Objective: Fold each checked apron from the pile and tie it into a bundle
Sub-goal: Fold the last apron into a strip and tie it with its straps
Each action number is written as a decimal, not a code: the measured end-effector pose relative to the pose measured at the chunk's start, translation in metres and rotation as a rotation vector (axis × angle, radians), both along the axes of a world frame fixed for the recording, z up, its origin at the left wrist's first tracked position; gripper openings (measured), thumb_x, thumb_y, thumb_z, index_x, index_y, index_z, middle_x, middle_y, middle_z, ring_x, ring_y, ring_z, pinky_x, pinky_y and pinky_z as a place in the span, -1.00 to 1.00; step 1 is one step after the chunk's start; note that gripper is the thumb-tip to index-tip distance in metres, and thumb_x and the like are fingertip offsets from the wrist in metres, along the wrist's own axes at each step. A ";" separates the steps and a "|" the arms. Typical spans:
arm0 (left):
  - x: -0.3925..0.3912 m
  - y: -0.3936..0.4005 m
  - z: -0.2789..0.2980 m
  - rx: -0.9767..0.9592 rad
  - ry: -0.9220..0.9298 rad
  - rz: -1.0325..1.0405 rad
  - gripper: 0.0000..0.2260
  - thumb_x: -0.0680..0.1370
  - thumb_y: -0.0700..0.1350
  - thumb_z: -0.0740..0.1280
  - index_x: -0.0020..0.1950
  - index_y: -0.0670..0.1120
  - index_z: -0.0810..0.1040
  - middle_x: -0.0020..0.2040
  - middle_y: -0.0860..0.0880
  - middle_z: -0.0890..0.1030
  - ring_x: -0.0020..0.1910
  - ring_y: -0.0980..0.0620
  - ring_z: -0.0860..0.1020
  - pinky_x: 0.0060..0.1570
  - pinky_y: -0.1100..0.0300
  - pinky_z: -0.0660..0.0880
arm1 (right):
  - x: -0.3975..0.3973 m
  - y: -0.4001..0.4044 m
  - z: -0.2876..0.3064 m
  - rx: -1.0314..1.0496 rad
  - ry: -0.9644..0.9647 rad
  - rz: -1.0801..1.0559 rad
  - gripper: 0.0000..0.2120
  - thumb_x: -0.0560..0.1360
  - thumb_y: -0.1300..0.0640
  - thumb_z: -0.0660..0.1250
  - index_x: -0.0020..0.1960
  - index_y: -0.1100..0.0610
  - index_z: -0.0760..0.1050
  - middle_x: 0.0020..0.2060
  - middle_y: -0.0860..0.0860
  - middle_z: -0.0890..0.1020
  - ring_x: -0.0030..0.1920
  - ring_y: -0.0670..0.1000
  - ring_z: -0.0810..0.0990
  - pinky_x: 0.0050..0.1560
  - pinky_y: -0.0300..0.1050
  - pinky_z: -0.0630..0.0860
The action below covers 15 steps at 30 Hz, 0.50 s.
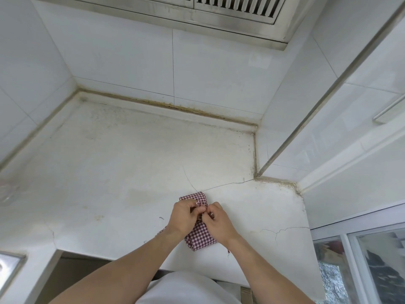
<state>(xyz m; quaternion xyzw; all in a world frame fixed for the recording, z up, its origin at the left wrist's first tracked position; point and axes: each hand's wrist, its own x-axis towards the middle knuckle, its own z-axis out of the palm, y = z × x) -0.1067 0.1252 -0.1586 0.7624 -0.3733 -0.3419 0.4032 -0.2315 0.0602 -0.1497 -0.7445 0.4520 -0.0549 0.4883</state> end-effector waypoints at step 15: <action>0.023 -0.023 0.020 0.408 -0.065 -0.298 -0.74 0.69 -0.03 0.18 -0.18 -0.07 0.42 -0.22 0.04 0.45 -0.16 0.03 0.46 -0.15 0.19 0.34 | 0.001 0.008 -0.009 -0.259 0.101 -0.027 -0.96 0.51 0.09 0.32 -0.05 -0.02 0.48 -0.14 -0.20 0.58 0.02 -0.05 0.49 0.18 -0.06 0.29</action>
